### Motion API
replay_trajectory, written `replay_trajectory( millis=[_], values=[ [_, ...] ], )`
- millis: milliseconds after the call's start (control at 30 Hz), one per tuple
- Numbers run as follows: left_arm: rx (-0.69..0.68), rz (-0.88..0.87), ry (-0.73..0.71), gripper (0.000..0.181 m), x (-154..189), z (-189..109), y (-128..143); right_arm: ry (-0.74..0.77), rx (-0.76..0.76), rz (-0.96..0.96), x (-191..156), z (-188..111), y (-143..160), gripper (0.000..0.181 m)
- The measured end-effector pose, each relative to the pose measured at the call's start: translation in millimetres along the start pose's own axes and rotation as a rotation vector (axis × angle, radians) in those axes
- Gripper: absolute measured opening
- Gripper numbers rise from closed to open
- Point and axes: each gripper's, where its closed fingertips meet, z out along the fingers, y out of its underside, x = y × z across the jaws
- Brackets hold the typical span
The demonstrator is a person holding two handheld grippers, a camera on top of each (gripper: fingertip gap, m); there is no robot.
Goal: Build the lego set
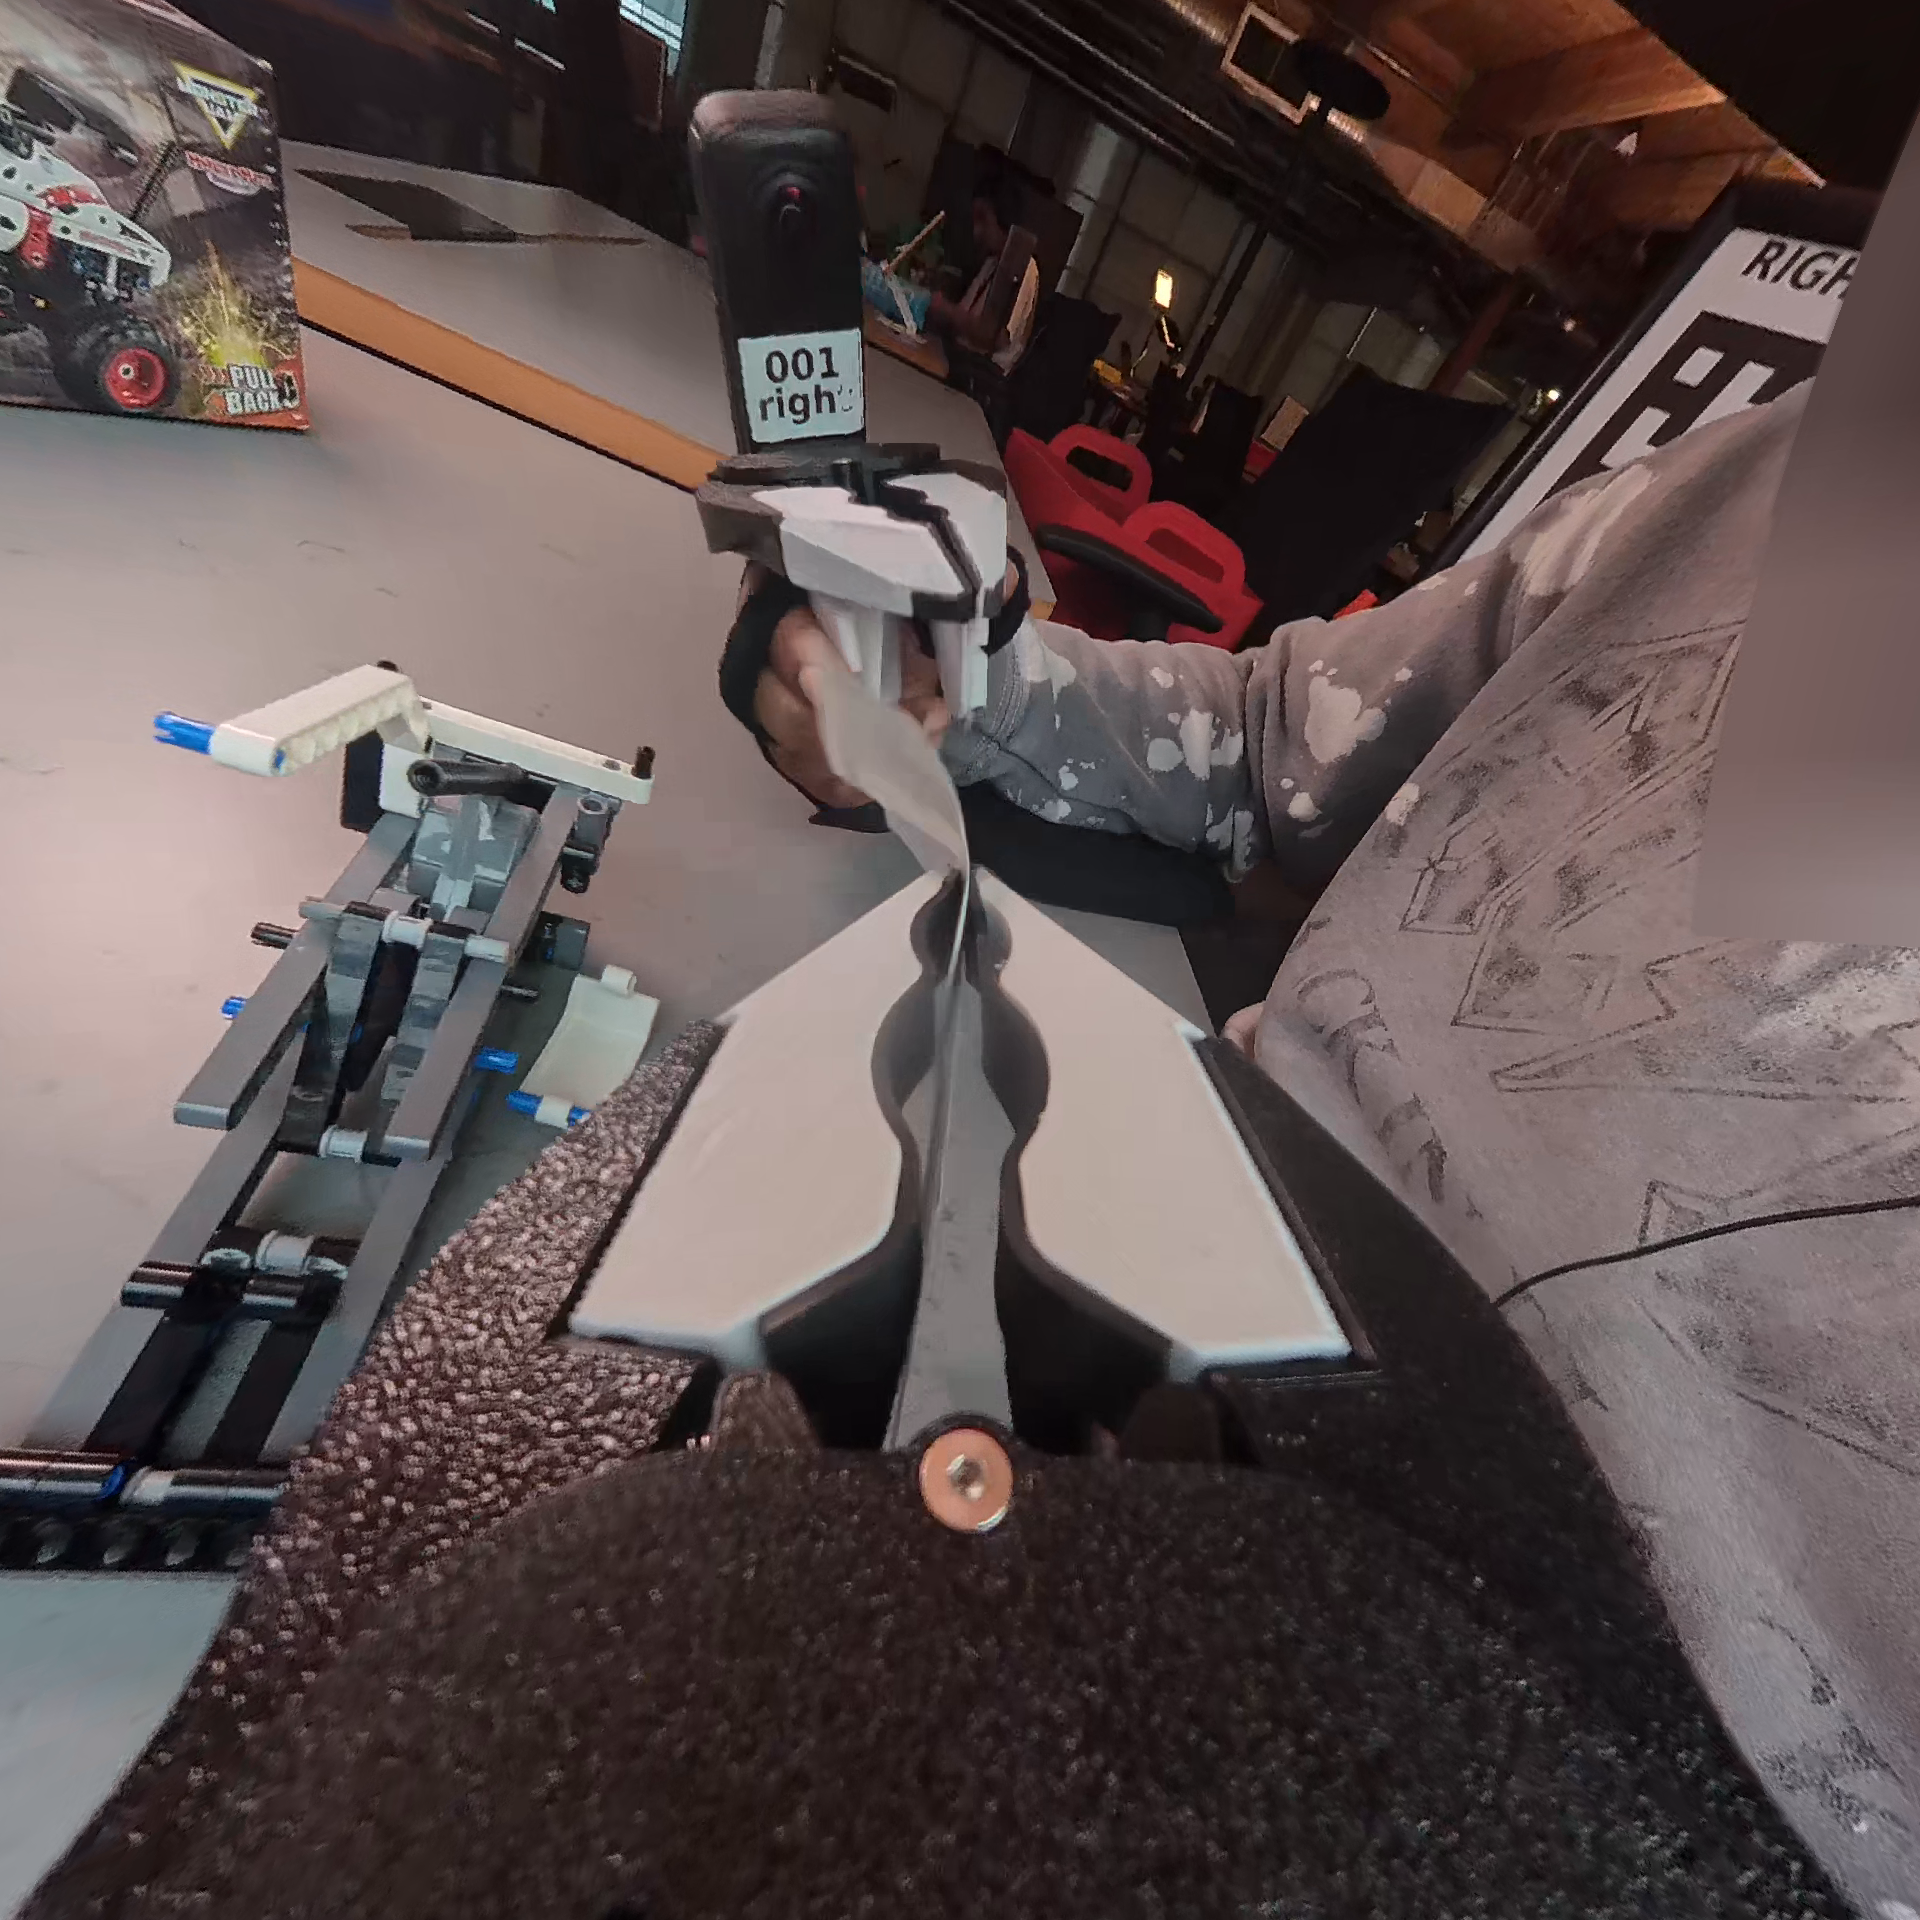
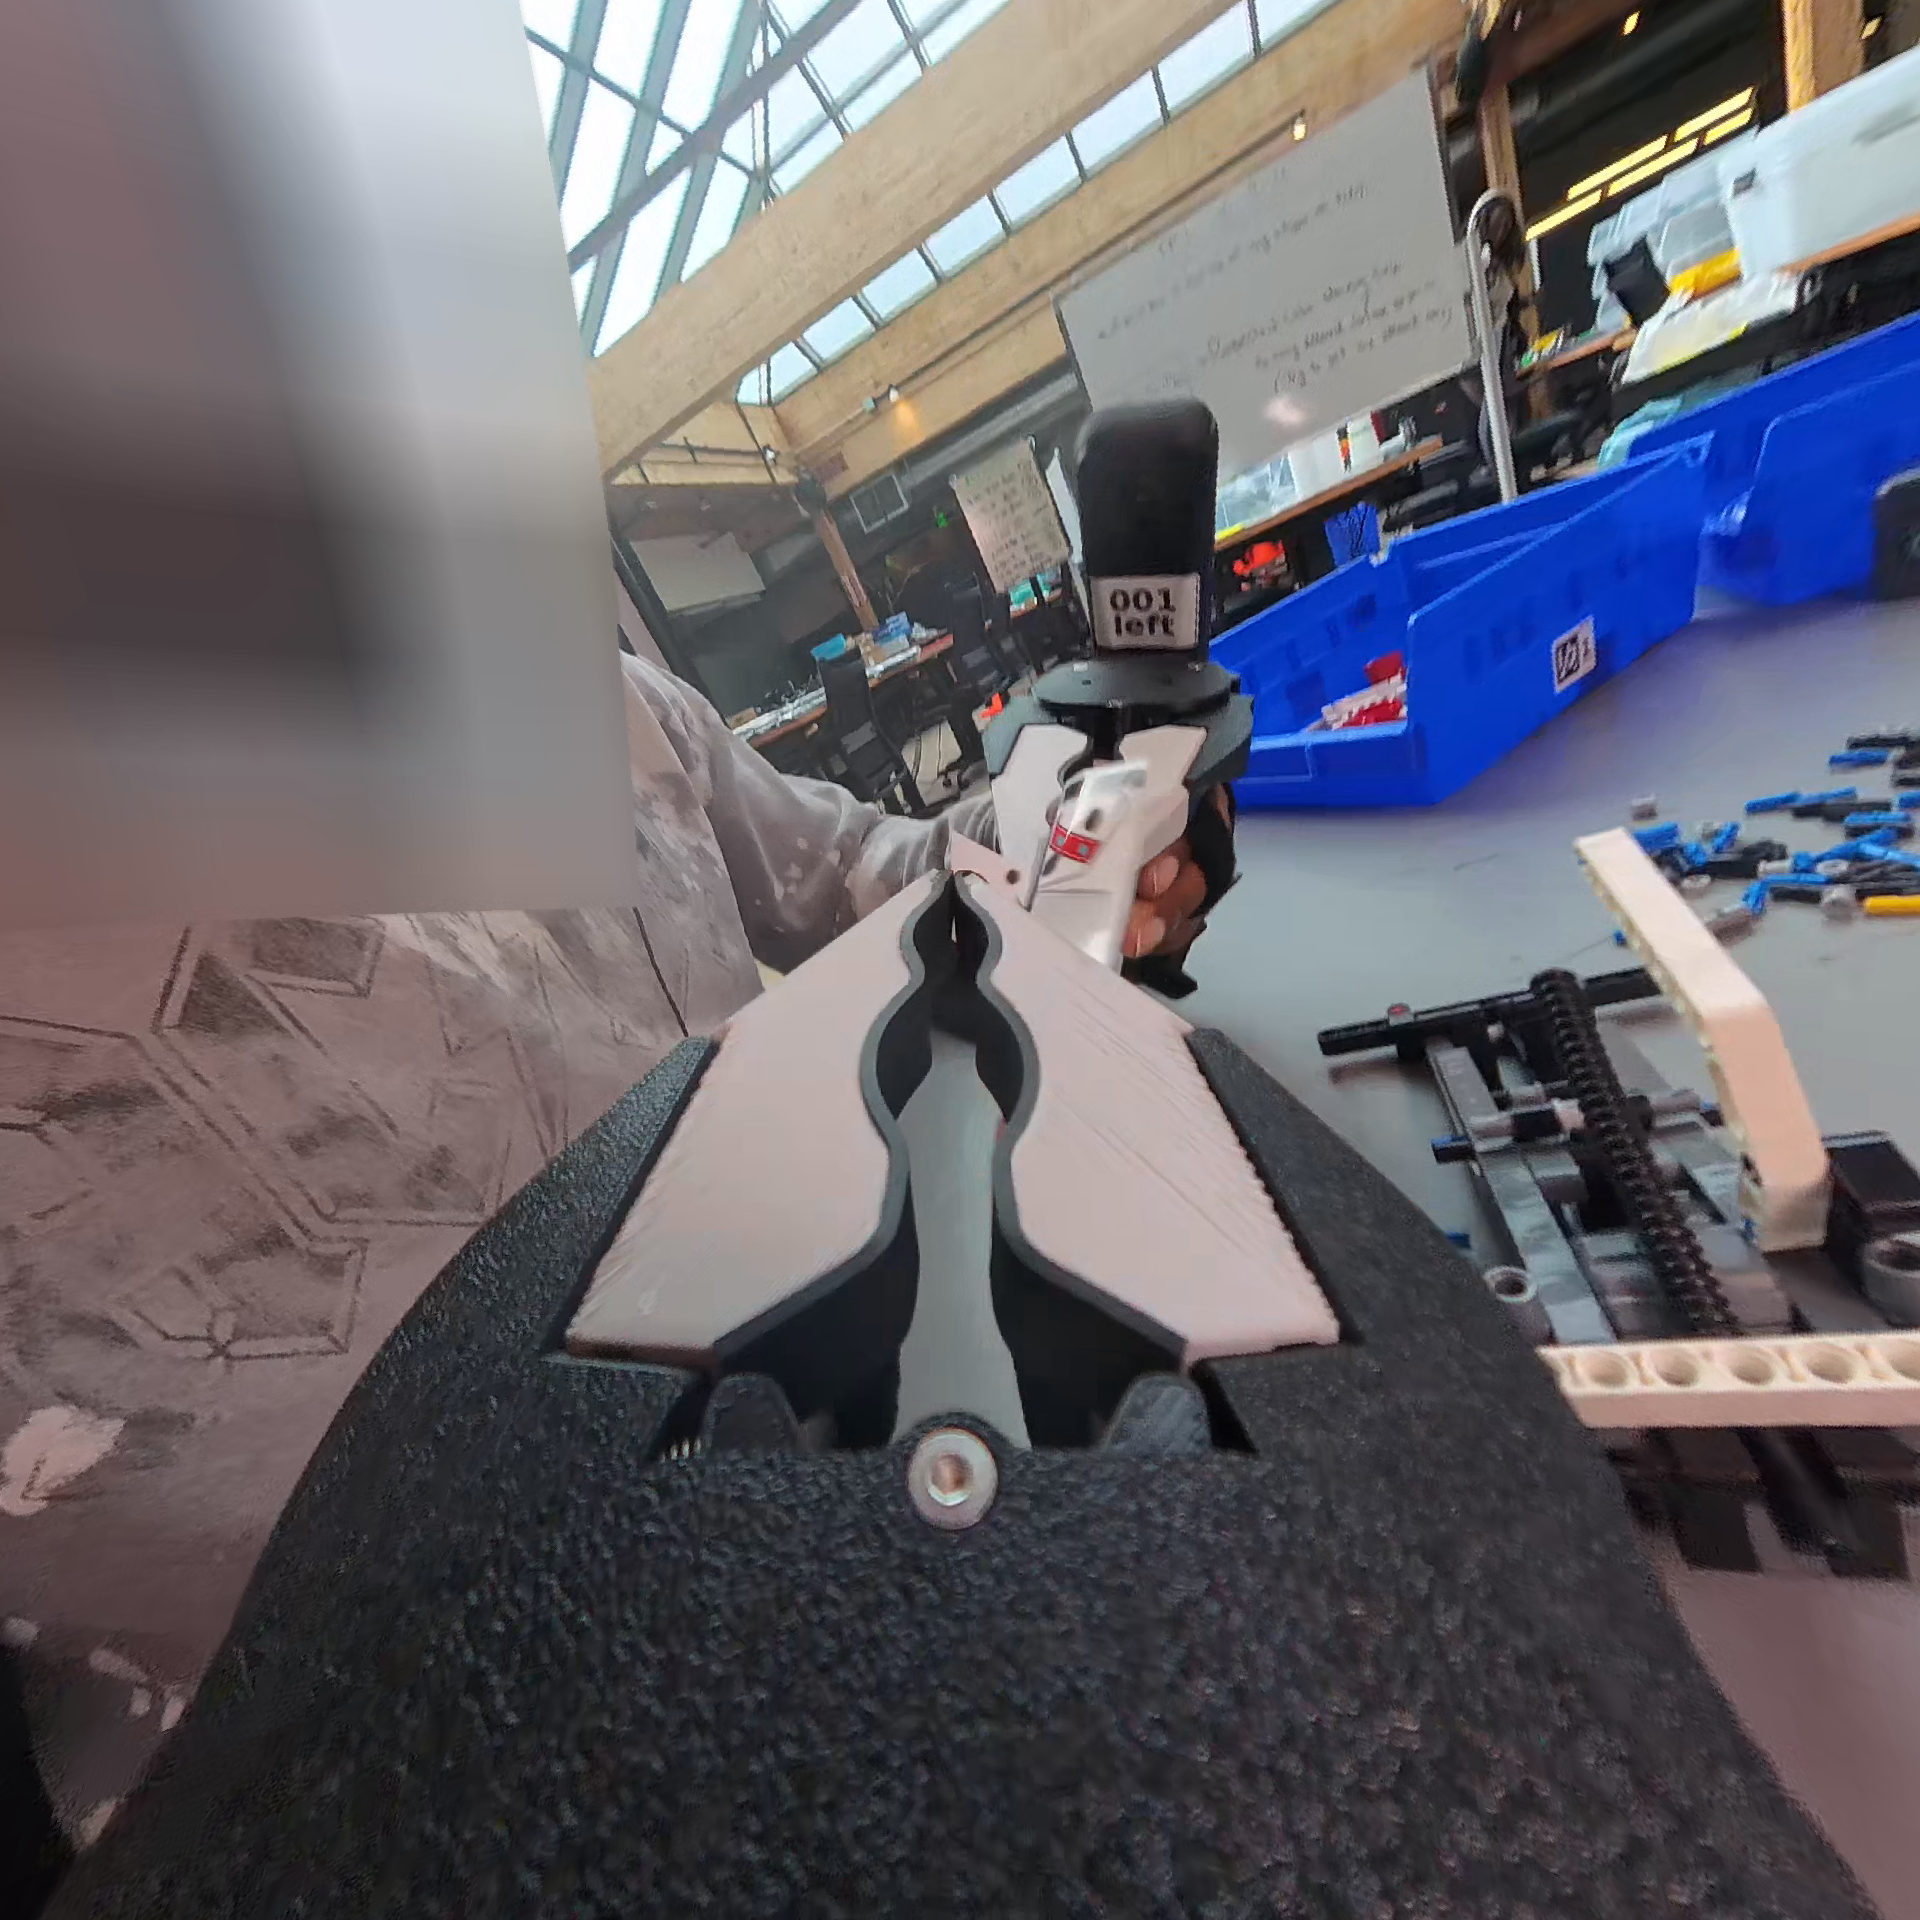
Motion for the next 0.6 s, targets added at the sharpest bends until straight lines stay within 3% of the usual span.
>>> replay_trajectory(
  millis=[133,333,433,600],
  values=[
    [0.080,-0.034,-0.031,0.000,-9,-9,-14,0.005,0.191,-0.058,-7,-20,-40,0.000],
    [0.226,-0.113,-0.179,0.000,-46,-31,-45,0.319,0.370,-0.150,30,-58,-75,0.000],
    [0.370,-0.219,-0.194,0.000,-68,-47,-77,0.527,0.403,-0.191,53,-81,-83,0.000],
    [0.601,-0.429,-0.097,0.000,-112,-60,-145,0.696,0.519,-0.226,63,-113,-99,0.000]
  ],
)
